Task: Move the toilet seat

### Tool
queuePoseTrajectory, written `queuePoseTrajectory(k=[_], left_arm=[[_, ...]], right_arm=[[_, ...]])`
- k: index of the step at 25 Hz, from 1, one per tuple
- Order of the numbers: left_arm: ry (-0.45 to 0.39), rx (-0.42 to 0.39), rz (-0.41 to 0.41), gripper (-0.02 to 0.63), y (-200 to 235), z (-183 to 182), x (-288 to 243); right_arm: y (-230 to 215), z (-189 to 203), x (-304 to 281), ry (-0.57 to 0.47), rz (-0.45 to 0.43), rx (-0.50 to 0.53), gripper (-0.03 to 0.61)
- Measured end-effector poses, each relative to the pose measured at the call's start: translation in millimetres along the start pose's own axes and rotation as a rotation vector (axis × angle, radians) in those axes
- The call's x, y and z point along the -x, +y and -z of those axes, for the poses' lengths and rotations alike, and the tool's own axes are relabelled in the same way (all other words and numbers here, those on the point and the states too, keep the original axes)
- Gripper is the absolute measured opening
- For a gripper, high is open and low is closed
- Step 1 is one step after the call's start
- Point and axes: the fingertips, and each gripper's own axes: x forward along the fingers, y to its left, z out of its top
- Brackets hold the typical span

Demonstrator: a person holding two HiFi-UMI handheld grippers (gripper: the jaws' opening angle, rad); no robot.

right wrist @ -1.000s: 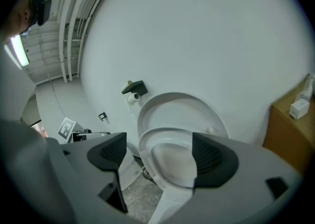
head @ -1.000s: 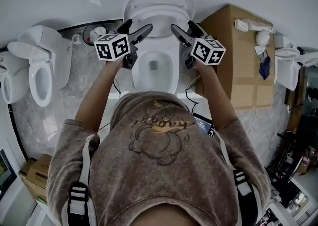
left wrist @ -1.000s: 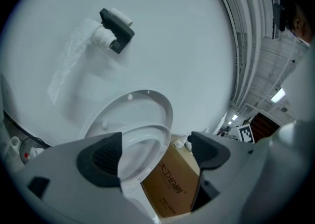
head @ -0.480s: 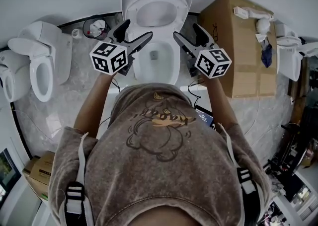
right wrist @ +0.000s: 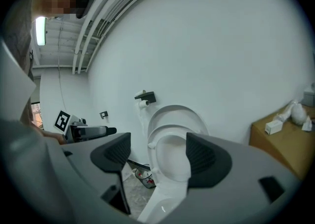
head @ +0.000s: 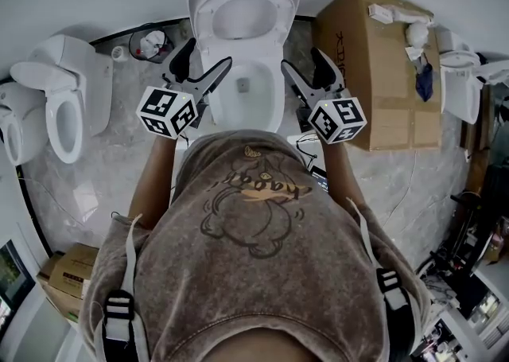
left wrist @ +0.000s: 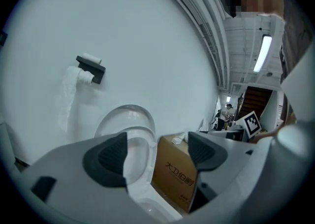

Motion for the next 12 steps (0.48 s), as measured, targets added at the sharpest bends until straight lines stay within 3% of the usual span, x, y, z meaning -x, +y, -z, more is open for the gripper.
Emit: queuePoseTrajectory(k=[2, 12], left_arm=[[-0.022, -0.003, -0.023, 0.270, 2, -1, 6], [-0.050, -0.039, -0.086, 0.059, 6, 10, 18]], right_arm=[[-3, 4, 4, -0.003, 0.012, -0.010, 0.331], [4, 29, 9, 0.031, 0.040, 0.052, 0.043]])
